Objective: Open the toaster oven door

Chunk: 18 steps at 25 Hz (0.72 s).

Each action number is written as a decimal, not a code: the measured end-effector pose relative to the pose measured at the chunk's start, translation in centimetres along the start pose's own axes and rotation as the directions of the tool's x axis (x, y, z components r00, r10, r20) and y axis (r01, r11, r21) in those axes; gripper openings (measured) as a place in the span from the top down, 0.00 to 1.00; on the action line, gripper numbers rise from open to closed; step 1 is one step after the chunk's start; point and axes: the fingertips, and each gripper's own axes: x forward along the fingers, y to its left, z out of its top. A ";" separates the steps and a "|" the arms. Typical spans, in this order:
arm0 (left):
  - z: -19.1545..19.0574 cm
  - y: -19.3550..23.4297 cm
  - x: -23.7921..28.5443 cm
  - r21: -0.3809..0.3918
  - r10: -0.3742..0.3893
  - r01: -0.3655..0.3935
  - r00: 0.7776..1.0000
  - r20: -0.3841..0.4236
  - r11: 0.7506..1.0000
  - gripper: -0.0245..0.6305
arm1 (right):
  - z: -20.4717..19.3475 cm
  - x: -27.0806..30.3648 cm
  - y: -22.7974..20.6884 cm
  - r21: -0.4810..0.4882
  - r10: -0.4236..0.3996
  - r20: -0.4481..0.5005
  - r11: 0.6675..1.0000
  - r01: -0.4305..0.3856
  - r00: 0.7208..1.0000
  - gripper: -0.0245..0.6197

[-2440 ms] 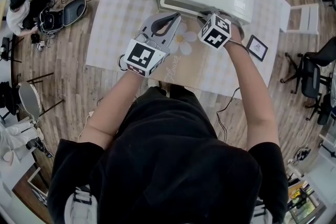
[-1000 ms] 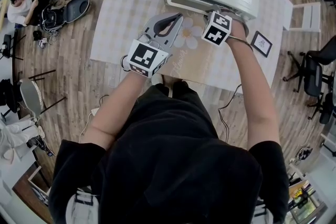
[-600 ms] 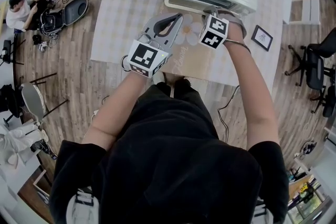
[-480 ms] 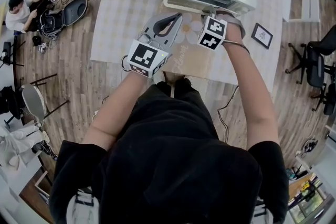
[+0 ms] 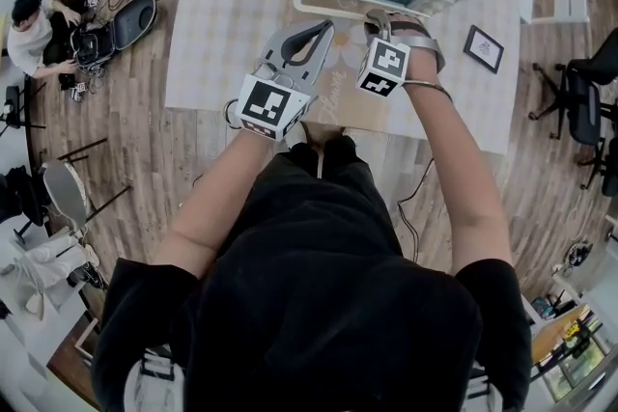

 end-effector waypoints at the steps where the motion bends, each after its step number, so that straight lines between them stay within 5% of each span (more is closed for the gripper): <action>1: -0.2 -0.2 0.0 0.002 -0.003 0.003 1.000 0.003 1.000 0.94 | 0.0 0.0 0.3 -0.003 -0.008 -0.001 1.000 0.008 1.000 0.83; 18: -3.0 -0.1 0.4 -0.001 -0.027 0.027 0.999 0.024 1.000 0.94 | 0.2 0.1 2.5 -0.003 -0.166 -0.013 0.986 0.166 0.986 0.77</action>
